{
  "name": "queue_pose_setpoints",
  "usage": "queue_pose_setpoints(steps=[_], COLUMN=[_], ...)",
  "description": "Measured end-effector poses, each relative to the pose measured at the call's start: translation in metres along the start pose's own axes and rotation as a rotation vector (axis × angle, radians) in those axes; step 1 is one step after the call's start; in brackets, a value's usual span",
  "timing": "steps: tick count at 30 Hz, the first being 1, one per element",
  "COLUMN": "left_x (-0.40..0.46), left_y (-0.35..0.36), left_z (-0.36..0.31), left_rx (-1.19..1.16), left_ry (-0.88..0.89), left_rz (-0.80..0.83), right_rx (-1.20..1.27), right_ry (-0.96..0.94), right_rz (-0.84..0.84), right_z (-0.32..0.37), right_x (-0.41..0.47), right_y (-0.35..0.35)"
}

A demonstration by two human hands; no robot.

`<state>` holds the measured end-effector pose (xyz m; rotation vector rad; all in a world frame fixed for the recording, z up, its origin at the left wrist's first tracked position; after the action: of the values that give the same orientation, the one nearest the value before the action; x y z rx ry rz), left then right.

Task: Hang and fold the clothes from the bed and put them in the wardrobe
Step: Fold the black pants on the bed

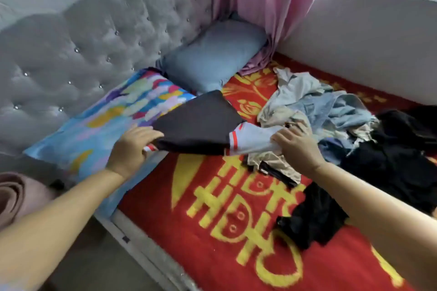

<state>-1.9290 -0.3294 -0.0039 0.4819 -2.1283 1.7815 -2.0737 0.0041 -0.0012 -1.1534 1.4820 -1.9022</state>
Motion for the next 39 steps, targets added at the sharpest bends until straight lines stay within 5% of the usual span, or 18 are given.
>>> queue_pose_setpoints(steps=[2,6,8,11,14,17,26,29,32,34,39], left_x=[-0.073,-0.226,-0.287,-0.307,-0.270,-0.249,-0.229,-0.224,-0.245,-0.259,-0.263], left_y=[0.066,0.206,0.248,0.284,0.309,0.342,0.374,0.359,0.357,0.366,0.367], left_z=[-0.009,-0.035,-0.049,-0.082,-0.130,-0.173,-0.209,-0.203,-0.204,-0.204,-0.187], left_rx=[0.105,0.338,0.458,0.425,0.294,0.157,0.170,-0.078,-0.196,-0.141,-0.056], left_ry=[0.013,-0.004,-0.003,0.015,0.163,0.253,0.172,0.196,0.260,0.283,0.134], left_rz=[0.202,1.079,1.357,1.283,0.899,0.783,0.774,0.702,0.836,0.956,0.915], right_rx=[0.039,0.069,0.129,0.290,0.398,0.539,0.536,0.516,0.440,0.457,0.742], right_ry=[-0.014,0.102,0.179,0.430,0.748,1.074,1.176,1.158,1.175,1.233,1.407], right_rz=[0.198,0.868,1.159,1.167,0.752,0.467,0.524,0.696,0.884,0.811,0.620], right_z=[0.008,0.033,0.049,0.048,0.005,-0.032,-0.040,-0.044,-0.036,-0.027,-0.010], right_x=[-0.046,-0.171,-0.239,-0.282,-0.266,-0.254,-0.259,-0.266,-0.283,-0.289,-0.281], right_y=[0.075,0.240,0.295,0.326,0.327,0.330,0.342,0.334,0.340,0.343,0.340])
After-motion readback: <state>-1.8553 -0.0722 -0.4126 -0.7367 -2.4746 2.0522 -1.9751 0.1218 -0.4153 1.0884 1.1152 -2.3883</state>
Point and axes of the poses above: each hand's wrist, its own x-axis towards the middle knuckle, its own y-axis out of the palm, z = x × y, the point moved 6 cm from there along x, towards the middle knuckle, and after that the axes turned 7 degrees about x, right-handed, at the moved point
